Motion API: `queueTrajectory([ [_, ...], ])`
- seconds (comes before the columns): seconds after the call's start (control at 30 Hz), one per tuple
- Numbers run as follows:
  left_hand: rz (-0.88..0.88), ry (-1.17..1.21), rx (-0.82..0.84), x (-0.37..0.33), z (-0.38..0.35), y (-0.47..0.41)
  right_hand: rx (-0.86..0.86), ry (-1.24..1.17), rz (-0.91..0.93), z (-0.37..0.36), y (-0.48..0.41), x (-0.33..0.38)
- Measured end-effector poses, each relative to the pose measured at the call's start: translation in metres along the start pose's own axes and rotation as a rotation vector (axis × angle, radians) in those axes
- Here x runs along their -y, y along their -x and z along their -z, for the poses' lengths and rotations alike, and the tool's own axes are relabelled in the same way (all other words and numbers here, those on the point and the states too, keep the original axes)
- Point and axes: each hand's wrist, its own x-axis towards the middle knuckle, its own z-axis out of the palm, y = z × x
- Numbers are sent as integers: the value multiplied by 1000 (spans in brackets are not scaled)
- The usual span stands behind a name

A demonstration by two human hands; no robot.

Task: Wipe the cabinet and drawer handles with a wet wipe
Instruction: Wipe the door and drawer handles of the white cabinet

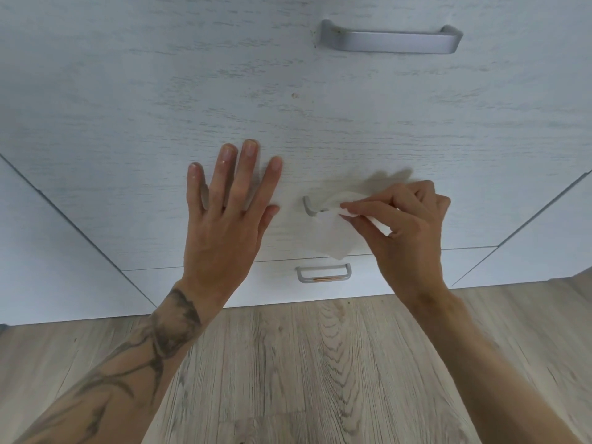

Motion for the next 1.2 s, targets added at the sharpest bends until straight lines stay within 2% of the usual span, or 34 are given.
queueTrajectory([
  [0.1, 0, -11, 3, -1, -1, 0, 15, -27, -30, -11, -3, 18],
  [0.23, 5, 3, -13, 1, -2, 1, 62, -11, 32, -10, -6, 19],
  [0.4, -1, -3, -10, -1, 0, 1, 36, -35, -48, -10, -4, 19],
  [0.6, -6, 1, -9, 1, 1, 0, 64, -50, 10, -16, -7, 22],
  [0.73, -9, -28, -5, -2, 2, 1, 24, -52, -48, -11, -4, 19],
  [0.93, -15, -32, -19, 1, 1, 1, 73, -15, 54, -11, -5, 18],
  [1.2, -14, -45, 1, 0, 4, 1, 8, -57, -115, 16, 5, -7],
])
